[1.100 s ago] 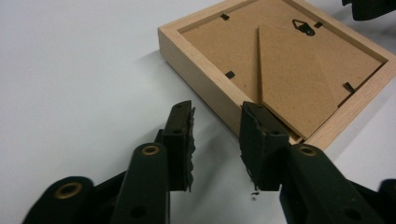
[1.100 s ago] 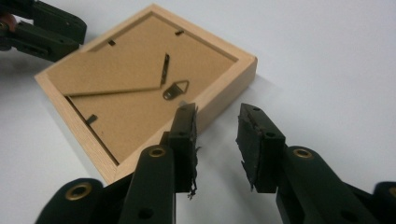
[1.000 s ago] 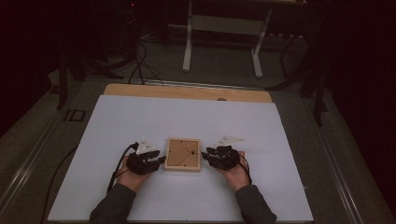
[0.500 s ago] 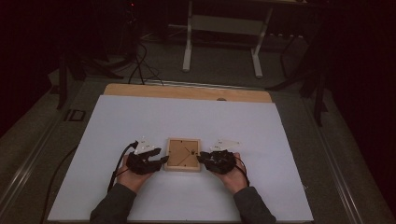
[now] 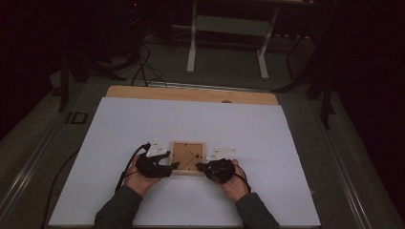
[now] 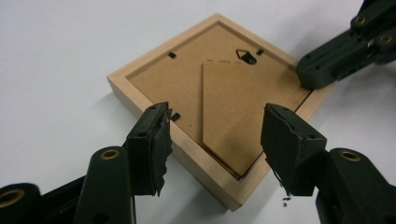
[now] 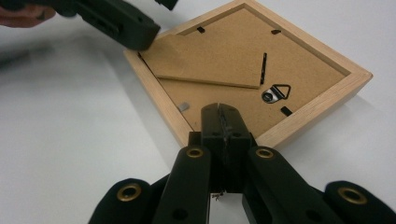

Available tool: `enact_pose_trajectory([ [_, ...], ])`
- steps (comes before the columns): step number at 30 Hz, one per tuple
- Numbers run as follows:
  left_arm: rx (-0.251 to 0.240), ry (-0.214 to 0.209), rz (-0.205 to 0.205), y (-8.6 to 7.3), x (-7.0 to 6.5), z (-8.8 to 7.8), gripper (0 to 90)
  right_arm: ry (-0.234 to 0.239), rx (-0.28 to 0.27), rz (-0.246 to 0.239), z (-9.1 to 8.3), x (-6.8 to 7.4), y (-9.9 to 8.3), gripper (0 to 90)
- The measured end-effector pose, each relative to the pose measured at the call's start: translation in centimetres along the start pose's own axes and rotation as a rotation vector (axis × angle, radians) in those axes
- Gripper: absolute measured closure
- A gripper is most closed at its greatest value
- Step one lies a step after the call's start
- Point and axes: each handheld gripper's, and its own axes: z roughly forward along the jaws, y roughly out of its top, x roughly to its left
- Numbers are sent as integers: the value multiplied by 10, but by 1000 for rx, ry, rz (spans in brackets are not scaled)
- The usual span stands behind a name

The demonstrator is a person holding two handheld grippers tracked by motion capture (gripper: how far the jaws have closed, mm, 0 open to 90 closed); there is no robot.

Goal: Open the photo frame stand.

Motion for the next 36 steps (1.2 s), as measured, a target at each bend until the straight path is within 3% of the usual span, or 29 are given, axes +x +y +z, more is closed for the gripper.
enact_pose_trajectory([
  [9,28,-19,23,6,-6,12,415,16,2,17,1,-3,0,897],
  [13,52,-21,39,7,-9,17,451,20,2,19,1,-3,0,897],
  [17,67,1,39,10,-11,20,471,23,0,20,1,-4,0,897],
  [26,99,23,39,14,-16,20,515,27,4,31,1,-5,0,897],
  [36,86,31,49,32,-17,12,516,22,16,29,1,-4,2,898],
])
